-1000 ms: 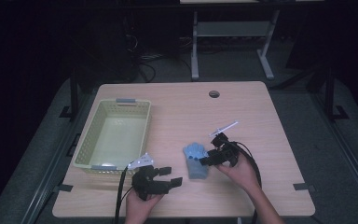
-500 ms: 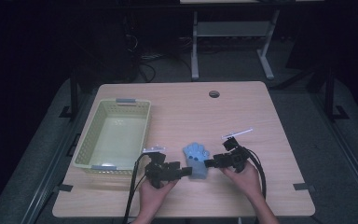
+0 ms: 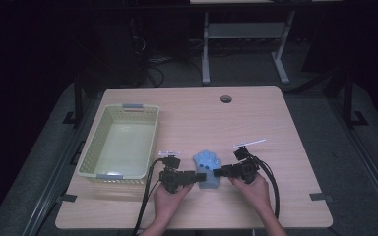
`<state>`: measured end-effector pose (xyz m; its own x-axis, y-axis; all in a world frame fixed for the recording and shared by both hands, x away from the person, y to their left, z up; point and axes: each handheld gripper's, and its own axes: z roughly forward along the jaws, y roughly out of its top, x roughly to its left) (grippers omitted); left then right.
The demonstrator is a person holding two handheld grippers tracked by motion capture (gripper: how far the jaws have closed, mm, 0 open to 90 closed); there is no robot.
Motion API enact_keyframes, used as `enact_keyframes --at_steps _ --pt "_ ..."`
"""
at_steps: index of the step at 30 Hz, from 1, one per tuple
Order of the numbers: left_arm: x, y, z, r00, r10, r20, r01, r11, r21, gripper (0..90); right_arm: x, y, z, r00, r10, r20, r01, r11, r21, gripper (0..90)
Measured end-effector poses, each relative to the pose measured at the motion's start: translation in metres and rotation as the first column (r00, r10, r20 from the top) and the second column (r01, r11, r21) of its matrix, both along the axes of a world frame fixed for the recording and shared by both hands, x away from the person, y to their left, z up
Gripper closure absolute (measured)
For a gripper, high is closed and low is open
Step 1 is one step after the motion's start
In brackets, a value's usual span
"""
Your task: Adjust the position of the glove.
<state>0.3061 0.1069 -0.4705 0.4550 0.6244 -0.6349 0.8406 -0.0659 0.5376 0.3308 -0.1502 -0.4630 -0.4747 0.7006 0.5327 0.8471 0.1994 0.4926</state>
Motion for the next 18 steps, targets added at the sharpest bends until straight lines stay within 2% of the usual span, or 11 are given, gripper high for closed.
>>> enact_keyframes --at_steps 4,7,12,14,18 --pt "0.001 -0.001 -0.004 0.9999 -0.005 -0.012 0.005 1.0 -0.001 38.8 -0.001 0.001 -0.002 1.0 -0.006 0.002 0.006 1.0 0.013 46.2" --pt "0.001 -0.002 -0.004 1.0 -0.005 -0.005 0.005 1.0 0.002 40.8 -0.001 0.002 -0.004 1.0 -0.008 0.004 0.008 1.0 0.014 48.0" --pt "0.0 -0.005 -0.006 0.9998 -0.02 0.001 0.02 0.9998 0.005 47.2 -0.005 0.007 -0.004 0.9998 0.0 0.019 0.0 1.0 0.003 52.4" --pt "-0.001 -0.006 -0.007 0.9995 -0.031 0.008 0.031 0.9995 0.009 50.4 -0.007 0.01 -0.003 0.9995 0.0 0.033 0.001 1.0 -0.019 55.8" --pt "-0.001 -0.007 -0.009 0.9993 -0.038 -0.001 0.038 0.9993 -0.001 57.2 -0.011 0.016 -0.003 0.9991 -0.011 0.041 0.012 0.999 -0.032 61.7"
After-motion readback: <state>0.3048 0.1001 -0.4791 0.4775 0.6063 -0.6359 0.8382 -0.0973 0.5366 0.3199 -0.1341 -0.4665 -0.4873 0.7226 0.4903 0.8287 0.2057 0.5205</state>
